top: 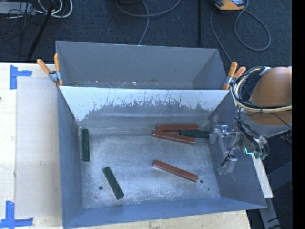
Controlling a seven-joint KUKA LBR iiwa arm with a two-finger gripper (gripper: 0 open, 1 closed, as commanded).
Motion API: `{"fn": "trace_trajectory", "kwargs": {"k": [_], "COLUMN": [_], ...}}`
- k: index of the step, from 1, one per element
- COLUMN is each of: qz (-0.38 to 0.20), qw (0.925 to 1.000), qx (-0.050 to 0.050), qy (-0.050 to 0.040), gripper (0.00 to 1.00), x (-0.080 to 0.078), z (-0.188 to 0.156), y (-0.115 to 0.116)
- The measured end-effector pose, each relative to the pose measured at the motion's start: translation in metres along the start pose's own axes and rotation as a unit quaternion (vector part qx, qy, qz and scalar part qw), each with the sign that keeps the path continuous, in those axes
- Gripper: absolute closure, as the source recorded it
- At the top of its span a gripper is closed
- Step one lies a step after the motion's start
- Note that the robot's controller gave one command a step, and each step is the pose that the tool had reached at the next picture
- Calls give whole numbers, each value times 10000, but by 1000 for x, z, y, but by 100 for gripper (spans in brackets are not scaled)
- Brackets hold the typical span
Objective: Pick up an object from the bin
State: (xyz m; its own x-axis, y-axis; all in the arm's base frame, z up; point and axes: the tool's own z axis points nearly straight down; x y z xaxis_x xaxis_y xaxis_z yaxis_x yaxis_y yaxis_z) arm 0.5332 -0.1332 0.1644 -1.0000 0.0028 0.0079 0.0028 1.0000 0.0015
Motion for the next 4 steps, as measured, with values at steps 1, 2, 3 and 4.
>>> {"fn": "trace_trajectory", "kwargs": {"k": [1,2,3,4], "qz": [-151,-668,-670,-701], "qw": [9999,9977,9977,9975], "qx": [-7,14,11,16], "qy": [-2,-118,-42,-74], "gripper": [0,0,100,100], "x": [-15,55,58,56], "z": [98,93,95,-36], "y": [69,117,116,116]}}
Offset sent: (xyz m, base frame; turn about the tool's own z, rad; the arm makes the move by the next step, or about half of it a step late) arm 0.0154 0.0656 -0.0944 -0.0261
